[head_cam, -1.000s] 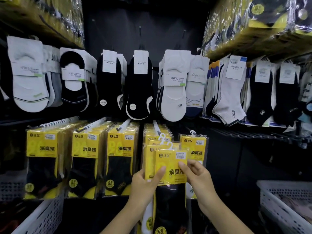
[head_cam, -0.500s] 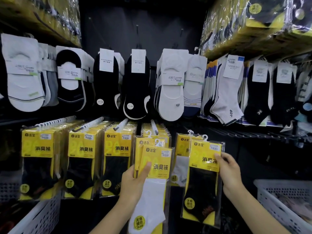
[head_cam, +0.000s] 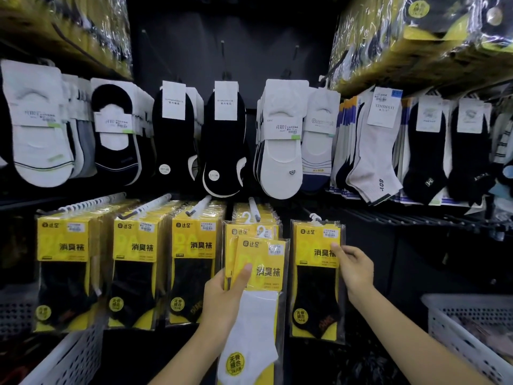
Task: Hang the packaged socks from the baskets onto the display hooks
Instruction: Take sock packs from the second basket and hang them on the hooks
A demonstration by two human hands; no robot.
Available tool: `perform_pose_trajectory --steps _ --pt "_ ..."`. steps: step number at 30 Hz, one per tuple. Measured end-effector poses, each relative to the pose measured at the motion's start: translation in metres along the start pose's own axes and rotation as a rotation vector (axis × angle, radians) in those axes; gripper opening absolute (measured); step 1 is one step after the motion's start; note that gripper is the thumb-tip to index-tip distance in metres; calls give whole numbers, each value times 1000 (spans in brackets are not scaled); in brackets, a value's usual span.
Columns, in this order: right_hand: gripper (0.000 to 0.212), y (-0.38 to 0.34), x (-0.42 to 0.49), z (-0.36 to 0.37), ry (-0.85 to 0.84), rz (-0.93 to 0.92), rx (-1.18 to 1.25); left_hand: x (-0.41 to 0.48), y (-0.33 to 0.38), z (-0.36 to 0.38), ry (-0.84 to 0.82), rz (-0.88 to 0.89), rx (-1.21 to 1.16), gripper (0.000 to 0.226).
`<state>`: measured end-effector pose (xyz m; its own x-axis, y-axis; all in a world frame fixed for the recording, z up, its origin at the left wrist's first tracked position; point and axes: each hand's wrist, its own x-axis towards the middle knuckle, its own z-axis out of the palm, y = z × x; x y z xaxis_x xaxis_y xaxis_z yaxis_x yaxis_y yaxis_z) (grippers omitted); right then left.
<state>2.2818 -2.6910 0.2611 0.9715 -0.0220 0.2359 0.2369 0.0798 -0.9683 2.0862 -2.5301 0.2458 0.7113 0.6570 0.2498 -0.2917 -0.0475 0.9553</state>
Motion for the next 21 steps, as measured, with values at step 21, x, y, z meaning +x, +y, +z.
perform_pose_trajectory --steps 21 --pt "9 -9 -96 -5 -352 62 192 -17 -2 19 -97 -13 -5 17"
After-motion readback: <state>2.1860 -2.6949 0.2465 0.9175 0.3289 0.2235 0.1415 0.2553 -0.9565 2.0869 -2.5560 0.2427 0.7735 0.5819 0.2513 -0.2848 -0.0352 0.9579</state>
